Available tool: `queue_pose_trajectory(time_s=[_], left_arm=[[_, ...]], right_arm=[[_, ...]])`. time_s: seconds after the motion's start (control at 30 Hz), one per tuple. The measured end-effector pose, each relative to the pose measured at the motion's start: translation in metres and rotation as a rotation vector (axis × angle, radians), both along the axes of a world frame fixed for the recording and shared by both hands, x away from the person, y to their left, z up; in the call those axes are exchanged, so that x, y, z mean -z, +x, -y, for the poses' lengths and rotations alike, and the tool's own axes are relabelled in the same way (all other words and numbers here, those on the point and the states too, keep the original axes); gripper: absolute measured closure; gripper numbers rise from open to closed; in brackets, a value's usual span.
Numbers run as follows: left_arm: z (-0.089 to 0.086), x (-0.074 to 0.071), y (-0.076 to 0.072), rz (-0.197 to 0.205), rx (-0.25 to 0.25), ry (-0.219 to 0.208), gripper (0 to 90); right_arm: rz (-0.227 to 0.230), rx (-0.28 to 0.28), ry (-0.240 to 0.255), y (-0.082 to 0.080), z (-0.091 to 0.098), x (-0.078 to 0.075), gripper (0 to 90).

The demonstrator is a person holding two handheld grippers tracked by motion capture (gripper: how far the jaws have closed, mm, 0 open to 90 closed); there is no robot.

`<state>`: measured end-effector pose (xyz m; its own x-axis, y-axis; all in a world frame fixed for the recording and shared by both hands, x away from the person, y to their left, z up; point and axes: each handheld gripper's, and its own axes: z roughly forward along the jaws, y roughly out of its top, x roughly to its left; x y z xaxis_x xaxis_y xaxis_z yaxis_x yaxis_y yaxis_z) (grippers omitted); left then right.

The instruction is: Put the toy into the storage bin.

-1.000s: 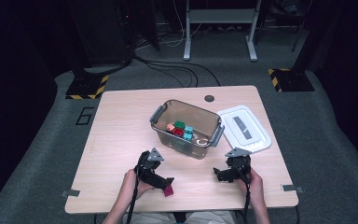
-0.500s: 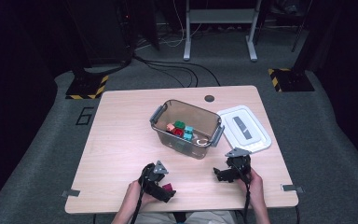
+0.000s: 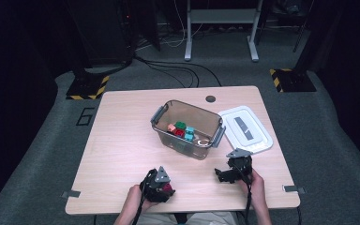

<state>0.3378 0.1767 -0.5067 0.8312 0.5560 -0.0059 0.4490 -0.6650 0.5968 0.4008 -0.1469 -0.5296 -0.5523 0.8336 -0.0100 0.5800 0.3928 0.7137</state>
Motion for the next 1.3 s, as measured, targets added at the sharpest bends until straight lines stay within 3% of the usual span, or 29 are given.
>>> queue_pose_trajectory(time_s=[0.2,0.4,0.53,0.93,1.1,1.3], left_arm=[[-0.003,-0.001,0.004,-0.023,0.001,-0.009,58.8],[-0.005,-0.008,0.008,0.007,-0.010,-0.029,58.8],[-0.010,-0.020,0.015,0.026,-0.021,-0.049,58.8],[-0.016,-0.074,0.039,0.127,-0.056,-0.082,58.9],[-0.016,-0.098,0.055,0.169,-0.056,-0.068,58.9],[-0.011,-0.120,0.073,0.192,-0.065,-0.052,58.8]], right_arm=[[0.001,-0.001,-0.001,0.000,0.000,0.000,0.0],[0.001,-0.001,-0.001,0.000,0.000,0.000,0.0],[0.001,-0.001,-0.001,0.000,0.000,0.000,0.0],[0.001,-0.001,-0.001,0.000,0.000,0.000,0.0],[0.001,-0.001,-0.001,0.000,0.000,0.000,0.0],[0.001,-0.001,-0.001,0.000,0.000,0.000,0.0]])
